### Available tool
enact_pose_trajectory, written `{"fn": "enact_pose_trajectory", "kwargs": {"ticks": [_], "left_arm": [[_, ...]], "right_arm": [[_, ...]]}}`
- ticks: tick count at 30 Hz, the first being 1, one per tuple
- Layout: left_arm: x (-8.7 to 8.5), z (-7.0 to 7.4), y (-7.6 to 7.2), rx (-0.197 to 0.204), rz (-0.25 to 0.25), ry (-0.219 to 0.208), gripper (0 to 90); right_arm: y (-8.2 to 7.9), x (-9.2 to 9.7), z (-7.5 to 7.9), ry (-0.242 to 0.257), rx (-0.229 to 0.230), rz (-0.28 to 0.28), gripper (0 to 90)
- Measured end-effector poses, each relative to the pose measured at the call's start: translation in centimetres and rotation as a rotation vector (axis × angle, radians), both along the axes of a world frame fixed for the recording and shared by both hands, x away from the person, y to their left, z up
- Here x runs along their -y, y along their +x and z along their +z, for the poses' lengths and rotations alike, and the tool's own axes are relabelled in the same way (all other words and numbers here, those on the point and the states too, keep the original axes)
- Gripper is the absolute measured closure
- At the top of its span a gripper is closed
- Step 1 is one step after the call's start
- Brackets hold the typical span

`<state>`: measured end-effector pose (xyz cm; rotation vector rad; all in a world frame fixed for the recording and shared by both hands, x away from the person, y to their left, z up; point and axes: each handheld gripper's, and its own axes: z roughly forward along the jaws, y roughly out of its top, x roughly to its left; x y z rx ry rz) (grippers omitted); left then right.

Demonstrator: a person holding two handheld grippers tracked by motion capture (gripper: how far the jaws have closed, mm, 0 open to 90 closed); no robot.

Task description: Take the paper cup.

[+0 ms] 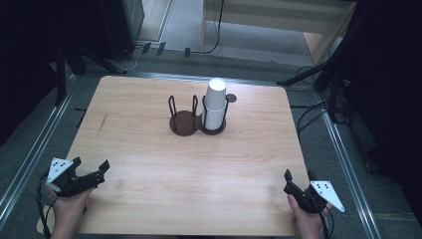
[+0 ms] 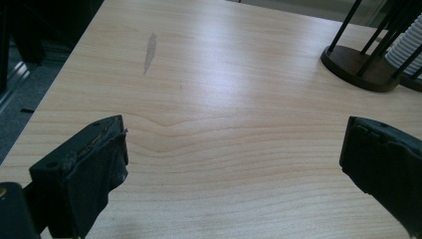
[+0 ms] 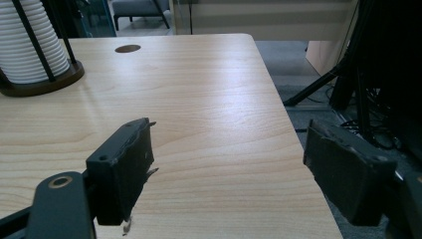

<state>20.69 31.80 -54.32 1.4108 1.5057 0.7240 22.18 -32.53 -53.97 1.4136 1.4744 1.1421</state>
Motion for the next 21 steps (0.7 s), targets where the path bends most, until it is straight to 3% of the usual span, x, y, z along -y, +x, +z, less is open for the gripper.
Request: {"fn": "enact_pose_trajectory", "kwargs": {"ticks": [5, 6, 9, 11, 14, 18, 21], "left_arm": [[0.1, 0.1, 0.1, 0.022, 0.006, -0.002, 0.0], [0.4, 0.0, 0.3, 0.034, 0.007, -0.001, 0.0], [0.7, -0.1, 0.5, 0.033, 0.002, 0.001, 0.0], [1.1, -0.3, 0.7, 0.057, 0.018, 0.019, 0.0], [1.4, -0.4, 1.0, 0.057, 0.03, 0.026, 0.0], [1.8, -0.4, 1.4, 0.025, 0.003, 0.018, 0.0], [1.7, -0.3, 1.6, 0.024, -0.005, 0.005, 0.0]], "right_arm": [[0.3, -0.2, 0.1, -0.014, -0.008, 0.02, 19.0], [0.6, -0.2, 0.1, -0.004, -0.016, 0.057, 19.0], [0.8, -0.2, 0.2, 0.008, -0.017, 0.065, 19.0], [1.2, -0.4, 0.7, 0.018, -0.017, 0.062, 18.9], [1.4, -0.7, 1.2, 0.023, -0.004, 0.064, 19.0], [2.1, -1.8, 2.2, 0.015, 0.003, 0.083, 19.0], [2.5, -2.5, 2.6, 0.008, 0.006, 0.095, 19.0]]}}
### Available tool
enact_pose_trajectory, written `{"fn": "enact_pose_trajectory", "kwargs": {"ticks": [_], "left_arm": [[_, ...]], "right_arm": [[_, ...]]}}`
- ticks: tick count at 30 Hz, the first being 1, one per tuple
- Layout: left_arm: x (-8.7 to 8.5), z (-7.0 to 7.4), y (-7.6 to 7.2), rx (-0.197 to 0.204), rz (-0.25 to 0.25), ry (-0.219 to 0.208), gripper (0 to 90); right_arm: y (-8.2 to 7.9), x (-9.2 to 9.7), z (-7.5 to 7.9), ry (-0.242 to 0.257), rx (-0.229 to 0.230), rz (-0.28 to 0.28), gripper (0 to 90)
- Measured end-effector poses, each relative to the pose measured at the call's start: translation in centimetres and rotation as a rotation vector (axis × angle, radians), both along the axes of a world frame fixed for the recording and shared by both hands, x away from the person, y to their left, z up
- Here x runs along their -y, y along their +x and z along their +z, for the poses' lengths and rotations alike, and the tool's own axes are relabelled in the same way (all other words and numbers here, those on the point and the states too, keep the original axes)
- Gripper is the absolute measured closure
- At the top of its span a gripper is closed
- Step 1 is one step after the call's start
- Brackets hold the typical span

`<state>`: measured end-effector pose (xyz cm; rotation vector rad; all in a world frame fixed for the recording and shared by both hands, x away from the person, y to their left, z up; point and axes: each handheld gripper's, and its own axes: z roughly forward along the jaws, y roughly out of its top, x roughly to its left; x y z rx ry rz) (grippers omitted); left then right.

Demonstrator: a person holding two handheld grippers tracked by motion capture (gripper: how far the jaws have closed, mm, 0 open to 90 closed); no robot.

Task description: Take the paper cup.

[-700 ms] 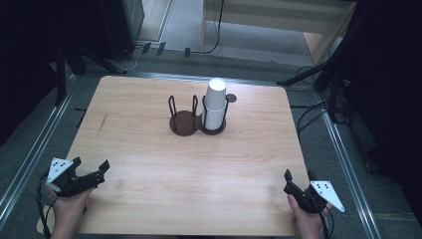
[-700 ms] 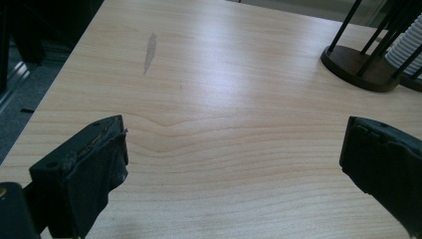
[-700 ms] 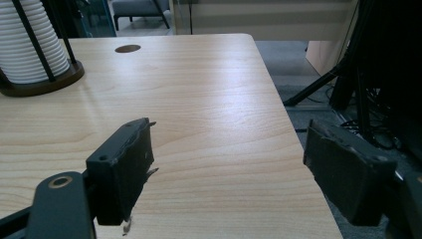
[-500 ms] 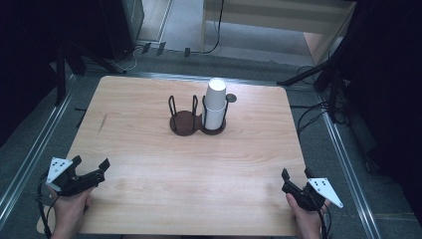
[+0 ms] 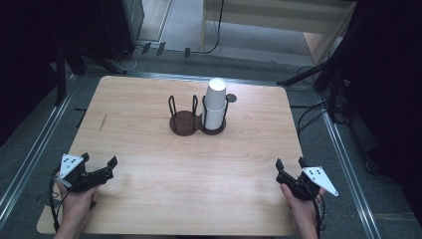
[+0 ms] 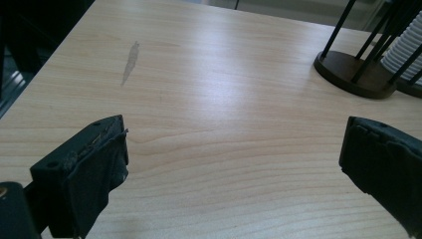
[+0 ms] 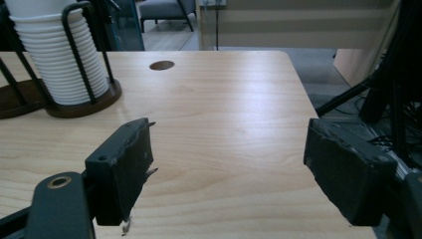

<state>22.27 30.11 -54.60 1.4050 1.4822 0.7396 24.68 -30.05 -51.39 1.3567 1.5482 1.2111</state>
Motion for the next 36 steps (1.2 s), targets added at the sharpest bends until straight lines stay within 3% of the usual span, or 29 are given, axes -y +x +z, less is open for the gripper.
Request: {"fn": "enact_pose_trajectory", "kwargs": {"ticks": [3, 6, 11, 15, 22, 27, 36], "left_arm": [[-0.3, 0.0, 0.4, 0.004, 0.003, -0.027, 0.0], [-0.3, -0.1, 0.4, 0.009, -0.003, -0.02, 0.0], [0.7, -0.3, 0.2, 0.037, -0.033, 0.04, 0.0], [1.1, -0.4, 0.1, 0.036, -0.021, 0.062, 0.0], [1.0, -0.4, 0.1, 0.036, -0.018, 0.057, 0.0], [0.8, -0.4, 0.1, 0.037, -0.035, 0.027, 0.0], [0.8, -0.5, 0.1, 0.036, -0.026, 0.027, 0.0]], "right_arm": [[0.5, -1.0, 0.7, 0.006, 0.01, 0.024, 18.9], [1.1, -1.7, 1.3, 0.024, 0.012, 0.039, 18.3], [2.4, -3.1, 2.1, 0.037, -0.01, 0.051, 16.8], [3.5, -4.4, 2.6, 0.029, -0.026, 0.065, 17.2], [5.0, -6.1, 3.1, 0.033, -0.057, 0.08, 17.0], [6.4, -7.7, 4.0, 0.035, -0.074, 0.093, 16.7], [8.2, -10.3, 5.5, 0.048, -0.061, 0.138, 15.2]]}}
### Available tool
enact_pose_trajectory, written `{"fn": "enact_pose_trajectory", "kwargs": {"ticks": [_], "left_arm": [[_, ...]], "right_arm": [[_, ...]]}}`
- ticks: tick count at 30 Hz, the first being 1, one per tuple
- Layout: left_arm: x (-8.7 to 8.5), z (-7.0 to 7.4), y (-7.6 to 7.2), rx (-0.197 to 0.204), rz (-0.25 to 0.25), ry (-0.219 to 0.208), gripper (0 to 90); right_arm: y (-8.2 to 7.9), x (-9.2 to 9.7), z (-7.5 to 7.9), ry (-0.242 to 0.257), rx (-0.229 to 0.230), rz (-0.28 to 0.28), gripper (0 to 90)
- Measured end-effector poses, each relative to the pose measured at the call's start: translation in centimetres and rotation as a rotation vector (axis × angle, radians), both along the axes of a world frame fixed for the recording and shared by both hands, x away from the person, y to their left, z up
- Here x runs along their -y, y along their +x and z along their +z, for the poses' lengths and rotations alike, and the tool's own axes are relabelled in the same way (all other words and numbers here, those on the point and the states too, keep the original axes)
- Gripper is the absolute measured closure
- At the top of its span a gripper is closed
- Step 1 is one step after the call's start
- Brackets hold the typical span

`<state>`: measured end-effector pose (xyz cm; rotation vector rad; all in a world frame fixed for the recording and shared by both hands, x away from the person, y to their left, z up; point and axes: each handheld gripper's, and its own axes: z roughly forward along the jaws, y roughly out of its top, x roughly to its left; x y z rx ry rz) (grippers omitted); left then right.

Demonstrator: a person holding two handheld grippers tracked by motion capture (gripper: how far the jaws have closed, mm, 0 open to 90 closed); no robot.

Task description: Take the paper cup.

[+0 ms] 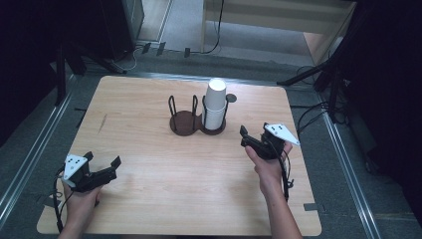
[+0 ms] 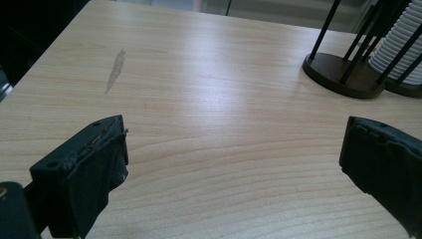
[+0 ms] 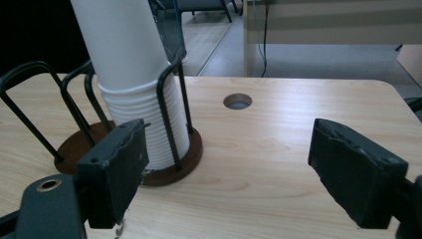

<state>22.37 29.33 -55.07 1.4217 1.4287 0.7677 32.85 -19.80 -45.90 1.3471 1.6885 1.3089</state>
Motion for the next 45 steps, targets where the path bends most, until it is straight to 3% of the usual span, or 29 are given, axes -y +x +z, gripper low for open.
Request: {"fn": "enact_pose_trajectory", "kwargs": {"ticks": [21, 33, 45], "left_arm": [[-0.1, 0.0, 0.1, -0.006, -0.001, -0.013, 0.0], [-0.1, 0.0, 0.1, -0.009, -0.006, -0.003, 0.0], [-0.1, -0.1, 0.1, -0.012, -0.004, -0.006, 0.0]], "right_arm": [[3.4, -5.9, 0.9, -0.023, 0.03, 0.078, 14.6], [4.9, -8.1, 0.7, -0.027, 0.02, 0.09, 14.6], [7.0, -9.9, 1.0, -0.028, 0.014, 0.067, 14.6]]}}
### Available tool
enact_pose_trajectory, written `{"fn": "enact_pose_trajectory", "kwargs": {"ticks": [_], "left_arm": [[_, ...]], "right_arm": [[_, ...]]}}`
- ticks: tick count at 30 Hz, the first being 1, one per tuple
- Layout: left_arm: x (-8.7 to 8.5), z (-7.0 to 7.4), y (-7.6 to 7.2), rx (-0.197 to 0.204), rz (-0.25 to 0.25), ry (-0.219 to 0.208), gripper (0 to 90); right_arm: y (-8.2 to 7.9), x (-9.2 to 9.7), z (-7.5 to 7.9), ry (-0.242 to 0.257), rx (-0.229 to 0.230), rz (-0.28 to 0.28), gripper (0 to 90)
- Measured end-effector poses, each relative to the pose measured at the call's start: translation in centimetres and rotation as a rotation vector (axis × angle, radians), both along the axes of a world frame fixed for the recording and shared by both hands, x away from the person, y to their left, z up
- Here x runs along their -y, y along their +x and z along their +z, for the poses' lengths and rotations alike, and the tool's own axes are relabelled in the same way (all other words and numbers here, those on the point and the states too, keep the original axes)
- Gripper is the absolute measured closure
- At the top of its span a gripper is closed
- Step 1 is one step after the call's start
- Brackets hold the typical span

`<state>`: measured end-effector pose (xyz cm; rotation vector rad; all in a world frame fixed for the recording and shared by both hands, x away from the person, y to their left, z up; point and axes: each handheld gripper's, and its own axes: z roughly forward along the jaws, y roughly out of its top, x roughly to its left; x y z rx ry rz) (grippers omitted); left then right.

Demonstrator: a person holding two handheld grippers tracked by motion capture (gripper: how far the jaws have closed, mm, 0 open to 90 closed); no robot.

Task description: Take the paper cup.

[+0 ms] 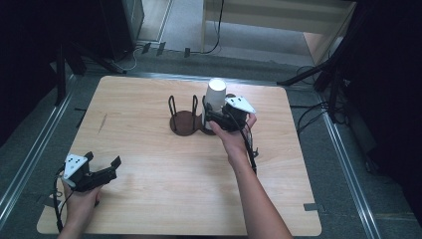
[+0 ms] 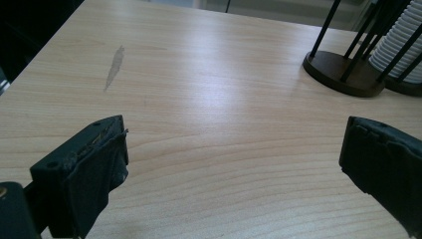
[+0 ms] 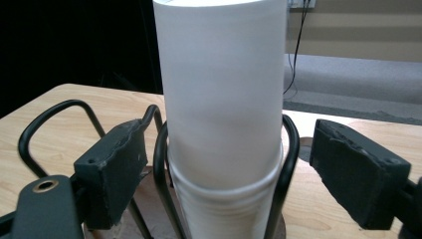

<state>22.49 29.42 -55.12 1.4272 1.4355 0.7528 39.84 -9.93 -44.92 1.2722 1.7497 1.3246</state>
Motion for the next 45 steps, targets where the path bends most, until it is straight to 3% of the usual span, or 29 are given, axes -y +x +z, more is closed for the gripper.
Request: {"fn": "enact_pose_trajectory", "kwargs": {"ticks": [9, 17, 19, 22, 32, 45], "left_arm": [[-0.1, 0.0, 0.0, -0.003, 0.004, -0.005, 0.0], [-0.1, 0.0, 0.1, -0.01, 0.006, -0.01, 0.0], [-0.1, 0.0, 0.1, -0.01, 0.007, -0.012, 0.0], [-0.1, 0.0, 0.1, -0.012, 0.006, -0.013, 0.0], [-0.1, 0.0, 0.1, -0.017, 0.005, -0.011, 0.0], [-0.2, 0.0, 0.2, -0.02, 0.001, -0.011, 0.0]], "right_arm": [[1.7, -1.7, 0.6, -0.001, -0.001, -0.038, 14.0], [2.9, -2.0, 0.1, -0.031, -0.014, -0.087, 14.5], [3.2, -1.9, 0.0, -0.013, -0.016, -0.094, 15.3], [3.1, -2.3, 0.0, -0.025, 0.005, -0.094, 23.8], [2.9, -2.5, 0.2, -0.046, 0.04, -0.106, 26.5], [3.1, -2.4, 0.8, -0.049, 0.047, -0.117, 27.9]]}}
